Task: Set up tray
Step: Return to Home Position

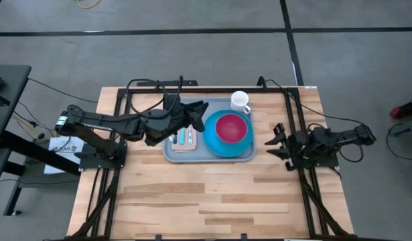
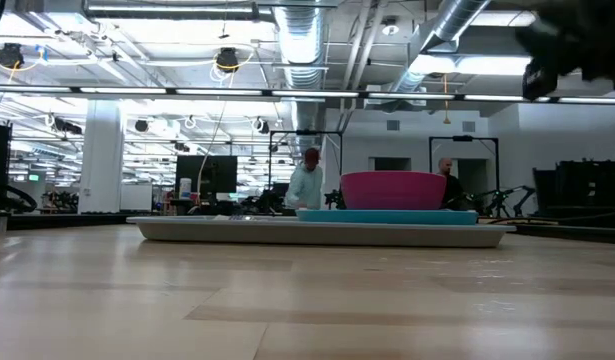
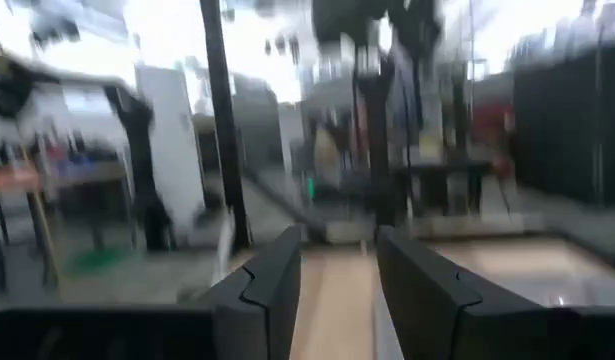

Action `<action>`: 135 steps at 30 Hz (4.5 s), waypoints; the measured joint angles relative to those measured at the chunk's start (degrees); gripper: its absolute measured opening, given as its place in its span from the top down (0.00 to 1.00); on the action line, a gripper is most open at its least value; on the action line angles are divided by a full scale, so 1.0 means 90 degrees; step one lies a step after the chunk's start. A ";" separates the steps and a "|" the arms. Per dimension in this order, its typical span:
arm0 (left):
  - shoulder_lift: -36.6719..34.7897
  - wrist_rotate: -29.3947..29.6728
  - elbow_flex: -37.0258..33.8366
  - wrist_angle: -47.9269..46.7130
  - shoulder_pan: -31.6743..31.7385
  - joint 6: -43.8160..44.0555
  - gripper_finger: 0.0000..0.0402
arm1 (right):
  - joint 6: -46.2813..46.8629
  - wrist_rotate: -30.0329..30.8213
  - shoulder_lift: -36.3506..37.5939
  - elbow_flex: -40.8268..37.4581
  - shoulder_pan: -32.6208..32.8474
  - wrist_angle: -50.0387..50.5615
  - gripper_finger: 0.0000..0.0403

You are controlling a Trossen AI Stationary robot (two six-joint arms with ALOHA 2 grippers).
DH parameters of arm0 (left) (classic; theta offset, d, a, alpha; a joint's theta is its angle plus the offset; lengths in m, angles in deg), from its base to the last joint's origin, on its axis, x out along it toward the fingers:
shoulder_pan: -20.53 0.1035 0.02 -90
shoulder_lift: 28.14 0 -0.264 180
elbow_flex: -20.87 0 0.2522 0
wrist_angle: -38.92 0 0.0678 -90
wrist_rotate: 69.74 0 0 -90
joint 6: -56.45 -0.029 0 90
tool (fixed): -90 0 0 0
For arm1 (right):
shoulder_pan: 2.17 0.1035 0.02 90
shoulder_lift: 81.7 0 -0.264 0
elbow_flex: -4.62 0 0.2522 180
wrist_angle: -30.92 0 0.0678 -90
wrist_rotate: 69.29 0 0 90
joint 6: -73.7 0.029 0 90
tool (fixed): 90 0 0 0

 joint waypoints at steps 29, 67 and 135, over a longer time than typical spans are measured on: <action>-0.2288 -0.3268 -0.0014 -0.1023 -0.1840 -0.3580 0.70 | 0.0203 -0.0180 -0.0058 0.0002 -0.0044 0.1330 0.69; -0.9247 -0.3788 -0.7606 0.0734 -0.2471 -0.4226 0.70 | 0.0209 -0.0185 -0.0148 0.0019 -0.0044 0.1354 0.69; -0.9126 -0.4840 -0.9377 0.1128 0.0627 -0.4947 0.70 | 0.0208 -0.0172 -0.0148 0.0039 -0.0046 0.1341 0.69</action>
